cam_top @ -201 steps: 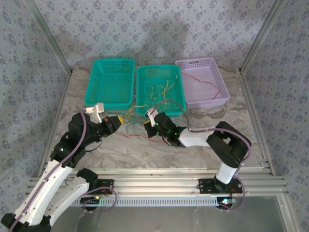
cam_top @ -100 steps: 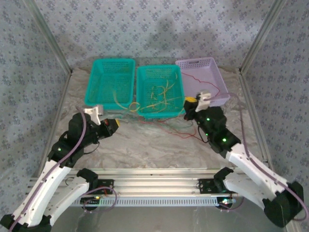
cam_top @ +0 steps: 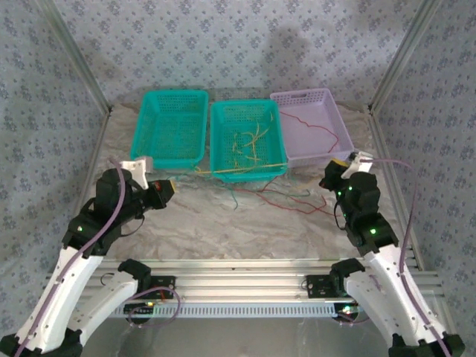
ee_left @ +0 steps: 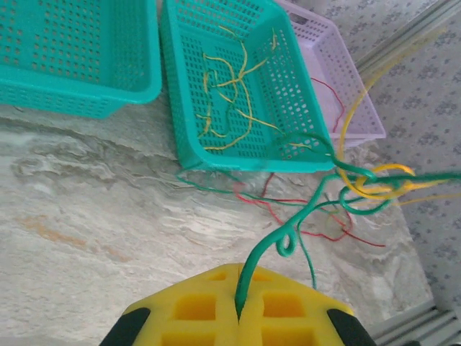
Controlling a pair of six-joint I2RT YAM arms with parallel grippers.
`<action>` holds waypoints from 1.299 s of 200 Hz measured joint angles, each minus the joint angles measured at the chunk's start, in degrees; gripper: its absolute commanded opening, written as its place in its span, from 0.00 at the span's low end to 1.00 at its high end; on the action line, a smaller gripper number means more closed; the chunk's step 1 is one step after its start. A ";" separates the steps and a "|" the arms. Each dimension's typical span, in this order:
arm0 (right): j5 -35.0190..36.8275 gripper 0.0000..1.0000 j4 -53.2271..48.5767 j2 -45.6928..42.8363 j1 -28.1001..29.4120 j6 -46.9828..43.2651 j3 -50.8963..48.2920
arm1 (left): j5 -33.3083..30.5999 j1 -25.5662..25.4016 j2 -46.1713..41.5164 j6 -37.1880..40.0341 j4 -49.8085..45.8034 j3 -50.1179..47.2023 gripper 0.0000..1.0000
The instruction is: Untangle the cables
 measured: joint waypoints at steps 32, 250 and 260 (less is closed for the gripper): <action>0.61 0.00 -4.28 -1.20 -5.49 3.56 -0.04 | -3.08 0.55 0.57 3.21 -3.06 2.60 0.00; -8.63 0.00 -5.25 -1.84 -12.07 10.54 -4.17 | -4.83 0.24 24.87 6.12 9.14 15.63 0.00; -9.25 0.00 -5.11 -1.84 -11.91 10.54 -4.24 | -6.40 1.18 25.24 6.08 9.35 16.28 0.00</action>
